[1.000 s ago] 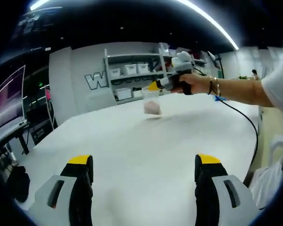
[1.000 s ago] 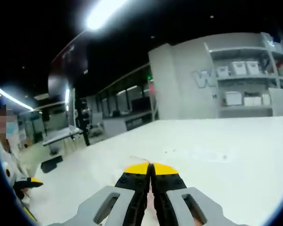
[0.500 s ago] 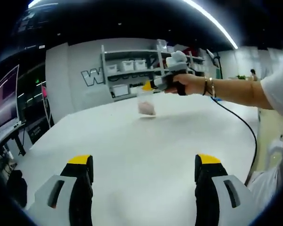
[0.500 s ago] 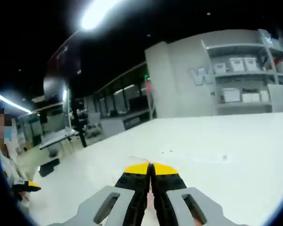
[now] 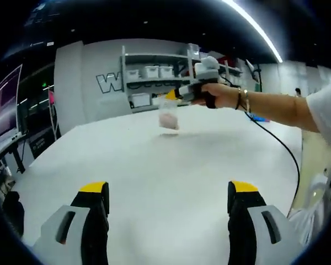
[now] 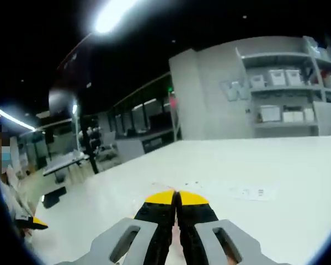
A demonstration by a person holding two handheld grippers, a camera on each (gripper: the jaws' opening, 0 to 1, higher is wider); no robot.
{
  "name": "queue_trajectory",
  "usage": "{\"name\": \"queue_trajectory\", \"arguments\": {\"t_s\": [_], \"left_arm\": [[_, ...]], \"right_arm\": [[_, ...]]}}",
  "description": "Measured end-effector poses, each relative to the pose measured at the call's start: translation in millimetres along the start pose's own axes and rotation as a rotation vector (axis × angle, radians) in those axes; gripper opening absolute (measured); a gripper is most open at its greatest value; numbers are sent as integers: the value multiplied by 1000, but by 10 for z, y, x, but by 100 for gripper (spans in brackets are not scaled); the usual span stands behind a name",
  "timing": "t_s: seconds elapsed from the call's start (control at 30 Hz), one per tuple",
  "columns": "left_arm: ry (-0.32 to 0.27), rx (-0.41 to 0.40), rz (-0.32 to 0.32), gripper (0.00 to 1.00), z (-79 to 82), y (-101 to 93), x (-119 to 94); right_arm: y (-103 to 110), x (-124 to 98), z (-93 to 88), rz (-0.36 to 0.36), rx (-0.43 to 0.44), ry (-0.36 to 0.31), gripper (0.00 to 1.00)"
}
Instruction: Open the resealable bag by pulling the two sides of the seal apart until the entire bag opening is separated and visibly accessible.
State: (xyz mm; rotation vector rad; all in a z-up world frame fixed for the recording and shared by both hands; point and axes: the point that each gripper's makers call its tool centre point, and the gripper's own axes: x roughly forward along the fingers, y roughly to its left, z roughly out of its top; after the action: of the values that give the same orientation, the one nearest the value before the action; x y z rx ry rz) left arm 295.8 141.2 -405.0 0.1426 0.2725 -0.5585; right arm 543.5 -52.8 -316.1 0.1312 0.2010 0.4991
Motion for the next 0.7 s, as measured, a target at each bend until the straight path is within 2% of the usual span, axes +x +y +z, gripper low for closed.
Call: {"name": "queue_trajectory", "arguments": {"t_s": [0.37,0.7], "left_arm": [[22,-25,-22,87,-71,-7,55],[10,-43,-6,87,-52,131,78]], "right_arm": [[-54,271,-26,-8,-10,31,0],[-62,520,-50,-21,-21,47,0]]}}
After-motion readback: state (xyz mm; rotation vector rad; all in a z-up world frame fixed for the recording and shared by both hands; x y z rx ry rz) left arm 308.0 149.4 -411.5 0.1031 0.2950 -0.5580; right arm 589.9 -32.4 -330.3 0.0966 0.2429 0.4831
